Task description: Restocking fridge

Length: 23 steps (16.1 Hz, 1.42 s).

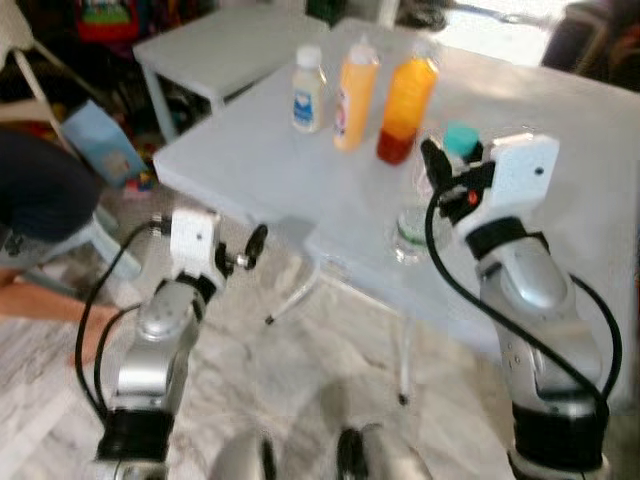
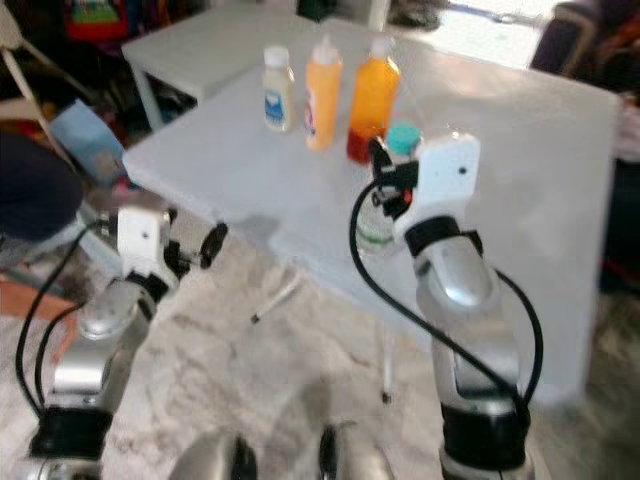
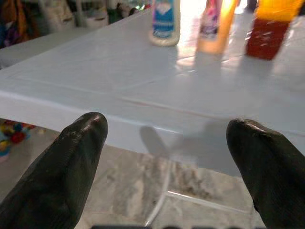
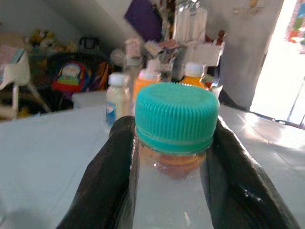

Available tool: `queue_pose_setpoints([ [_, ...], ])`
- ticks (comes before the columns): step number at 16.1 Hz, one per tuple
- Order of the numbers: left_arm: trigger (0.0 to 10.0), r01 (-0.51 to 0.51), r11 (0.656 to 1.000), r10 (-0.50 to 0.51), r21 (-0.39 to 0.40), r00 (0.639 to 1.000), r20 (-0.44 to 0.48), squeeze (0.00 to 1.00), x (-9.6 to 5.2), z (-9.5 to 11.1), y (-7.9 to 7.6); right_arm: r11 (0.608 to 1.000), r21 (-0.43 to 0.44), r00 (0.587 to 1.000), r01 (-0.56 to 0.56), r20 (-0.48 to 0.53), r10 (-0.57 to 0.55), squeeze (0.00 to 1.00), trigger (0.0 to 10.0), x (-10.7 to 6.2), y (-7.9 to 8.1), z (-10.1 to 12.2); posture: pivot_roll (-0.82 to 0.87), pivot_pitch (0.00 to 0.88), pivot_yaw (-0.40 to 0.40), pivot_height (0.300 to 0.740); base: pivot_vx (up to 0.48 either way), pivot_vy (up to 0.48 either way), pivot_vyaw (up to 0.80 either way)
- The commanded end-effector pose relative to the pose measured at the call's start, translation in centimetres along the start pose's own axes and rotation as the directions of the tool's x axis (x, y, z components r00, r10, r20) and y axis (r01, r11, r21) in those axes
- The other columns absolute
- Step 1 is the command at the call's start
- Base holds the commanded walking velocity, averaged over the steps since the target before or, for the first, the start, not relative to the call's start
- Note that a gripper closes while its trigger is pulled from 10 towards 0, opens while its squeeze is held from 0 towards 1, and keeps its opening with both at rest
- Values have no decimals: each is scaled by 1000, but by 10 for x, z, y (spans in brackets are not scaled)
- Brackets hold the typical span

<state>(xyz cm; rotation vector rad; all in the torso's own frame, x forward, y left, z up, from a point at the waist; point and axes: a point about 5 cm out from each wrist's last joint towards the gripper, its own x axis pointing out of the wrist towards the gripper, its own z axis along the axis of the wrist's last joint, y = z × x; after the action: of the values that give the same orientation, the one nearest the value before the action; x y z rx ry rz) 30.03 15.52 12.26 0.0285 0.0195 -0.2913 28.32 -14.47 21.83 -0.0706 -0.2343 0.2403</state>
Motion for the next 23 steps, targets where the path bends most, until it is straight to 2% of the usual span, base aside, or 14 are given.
queue_pose_setpoints([
  [1,10000,-22,999,22,26,1000,-3,0,-1,1,8,998,28,995,-57,-83,59,0,10000,-2,5,-18,-64,101,5,740,-337,0,0],
  [4,10000,-34,998,34,59,999,-13,0,-2,1,17,987,50,983,-151,-102,155,0,10000,-8,11,-27,-52,104,24,740,-340,0,0],
  [7,10000,-50,997,53,58,997,-59,0,-16,-13,22,980,59,972,-189,-133,195,0,10000,-21,17,-39,-48,102,16,740,-339,0,0],
  [9,10000,-73,996,77,54,993,-87,0,-29,-25,22,992,81,979,-91,-176,105,0,10000,-29,12,-51,-35,90,-11,740,-341,0,0],
  [10,10000,-91,995,96,49,991,-95,0,-34,-28,22,996,86,982,-5,-188,21,0,10000,-29,9,-55,-25,85,-22,740,-337,0,0],
  [11,10000,-101,994,105,44,990,-92,0,-36,-29,22,994,55,975,97,-205,-84,0,10000,-29,5,-61,-22,84,-30,740,-322,0,0],
  [12,10000,-144,989,146,33,986,-76,0,-37,-28,25,973,54,952,224,-225,-207,0,10000,-32,2,-71,-17,92,-37,740,-292,0,0],
  [14,10000,-161,986,164,41,985,-62,0,-36,-26,28,976,39,961,216,-186,-206,0,10000,-33,6,-71,-26,94,-37,740,-294,0,0],
  [15,10000,-162,985,165,51,984,-65,0,-35,-28,27,981,25,958,191,-221,-181,0,10000,-34,6,-73,-31,95,-38,740,0,0,0],
  [16,10000,-164,986,166,33,983,-84,0,-35,-29,27,984,9,956,180,-235,-172,0,10000,-34,4,-73,-42,93,-39,740,0,0,0],
  [18,10000,-177,984,178,9,983,-55,0,-33,-26,27,977,31,956,210,-217,-199,0,10000,-34,-1,-71,-50,95,-38,740,0,0,0],
  [19,10000,-194,981,195,18,979,-55,0,-32,-26,27,981,4,961,195,-202,-190,0,10000,-33,0,-70,-50,95,-38,740,0,0,800],
  [23,10000,-204,978,206,41,977,-54,0,-30,-26,26,991,44,979,128,-163,-119,0,10000,-27,13,-67,-40,93,-40,740,0,0,800],
])
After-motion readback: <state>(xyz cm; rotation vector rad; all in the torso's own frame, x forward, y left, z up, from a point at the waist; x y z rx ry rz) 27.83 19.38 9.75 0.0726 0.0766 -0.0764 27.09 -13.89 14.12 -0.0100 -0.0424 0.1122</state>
